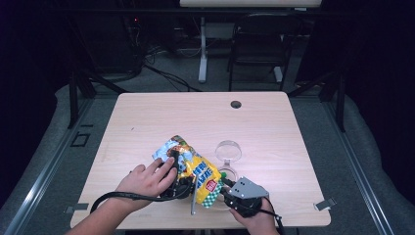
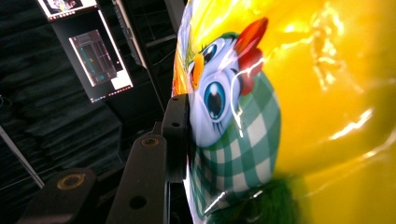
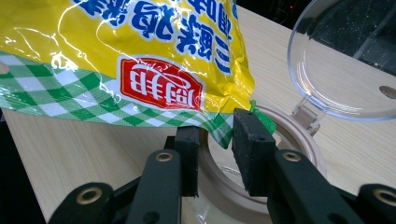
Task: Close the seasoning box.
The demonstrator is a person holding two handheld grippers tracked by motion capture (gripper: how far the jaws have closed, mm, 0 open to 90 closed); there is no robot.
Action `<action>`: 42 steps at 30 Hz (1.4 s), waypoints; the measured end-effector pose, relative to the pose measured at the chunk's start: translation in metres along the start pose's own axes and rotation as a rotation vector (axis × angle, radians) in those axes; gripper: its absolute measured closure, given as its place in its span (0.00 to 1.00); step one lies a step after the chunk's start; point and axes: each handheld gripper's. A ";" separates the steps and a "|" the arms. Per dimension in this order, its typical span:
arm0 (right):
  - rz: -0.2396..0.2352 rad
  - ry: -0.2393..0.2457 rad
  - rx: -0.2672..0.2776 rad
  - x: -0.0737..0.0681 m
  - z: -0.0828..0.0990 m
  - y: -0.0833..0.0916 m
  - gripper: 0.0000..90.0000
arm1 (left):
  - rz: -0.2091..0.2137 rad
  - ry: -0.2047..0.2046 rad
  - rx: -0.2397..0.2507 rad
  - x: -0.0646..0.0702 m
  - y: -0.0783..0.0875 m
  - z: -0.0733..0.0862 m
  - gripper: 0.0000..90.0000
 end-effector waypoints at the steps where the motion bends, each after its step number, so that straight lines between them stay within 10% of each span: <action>1: 0.000 -0.001 -0.002 0.000 0.000 0.000 0.80 | 0.001 -0.004 -0.003 0.000 0.001 0.000 0.75; 42: 0.003 -0.035 0.008 0.003 0.002 0.000 0.79 | -0.022 -0.083 -0.014 -0.011 0.007 -0.008 0.77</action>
Point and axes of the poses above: each handheld gripper's, and its own axes: y roughly backward along the jaws, z roughly out of its underside, x roughly to its right, and after that the axes turned 4 degrees about y, right-handed
